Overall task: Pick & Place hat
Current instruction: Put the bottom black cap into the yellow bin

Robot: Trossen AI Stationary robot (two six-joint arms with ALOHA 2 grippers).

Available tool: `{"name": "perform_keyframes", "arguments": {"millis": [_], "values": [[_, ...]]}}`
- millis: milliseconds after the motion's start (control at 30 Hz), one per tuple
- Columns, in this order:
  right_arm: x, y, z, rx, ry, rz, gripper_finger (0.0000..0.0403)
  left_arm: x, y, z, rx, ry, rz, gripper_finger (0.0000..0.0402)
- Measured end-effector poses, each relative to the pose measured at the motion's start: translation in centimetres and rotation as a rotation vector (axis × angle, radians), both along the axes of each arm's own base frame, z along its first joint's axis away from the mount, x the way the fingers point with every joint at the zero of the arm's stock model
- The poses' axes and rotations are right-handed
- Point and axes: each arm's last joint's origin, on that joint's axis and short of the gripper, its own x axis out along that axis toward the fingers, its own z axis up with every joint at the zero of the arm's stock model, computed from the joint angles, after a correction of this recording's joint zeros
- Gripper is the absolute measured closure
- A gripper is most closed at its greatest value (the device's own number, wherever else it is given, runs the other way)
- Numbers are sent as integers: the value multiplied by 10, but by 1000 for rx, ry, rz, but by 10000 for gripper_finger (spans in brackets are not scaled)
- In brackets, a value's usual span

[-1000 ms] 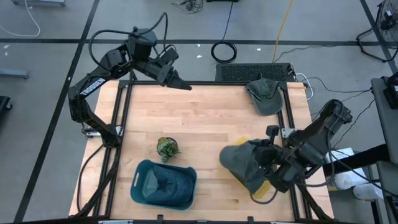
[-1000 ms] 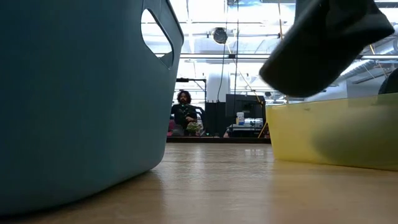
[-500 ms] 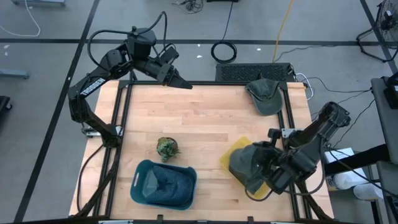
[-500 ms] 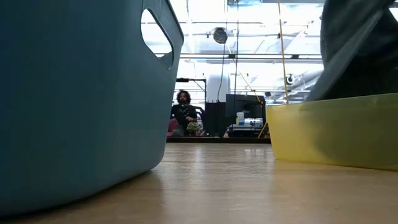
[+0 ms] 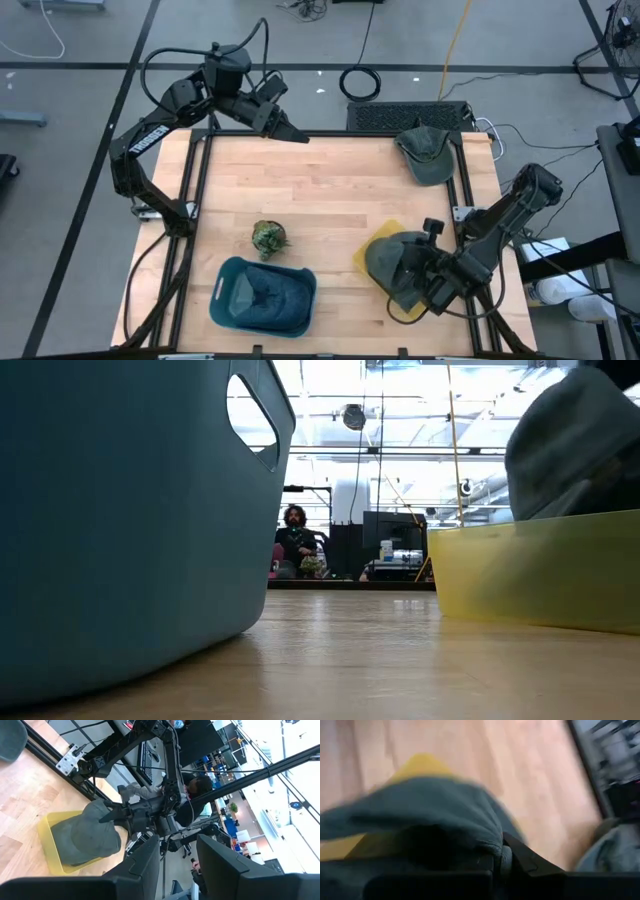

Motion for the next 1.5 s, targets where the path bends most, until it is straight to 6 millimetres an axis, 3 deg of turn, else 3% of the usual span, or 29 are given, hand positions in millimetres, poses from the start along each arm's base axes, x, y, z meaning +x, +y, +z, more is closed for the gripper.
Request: {"name": "perform_keyframes", "arguments": {"millis": [367,767,1067,1500], "values": [[1,21,-32,373,58,99,399,0,0,0,6,-3,-1,265],[-15,12,-76,502,227,-36,399,0,0,0,30,-13,-6,265],[-19,9,-108,595,197,-12,392,0,0,0,31,-13,-6,265],[-19,10,-110,631,201,-6,349,0,0,0,30,-13,-5,265]]}}
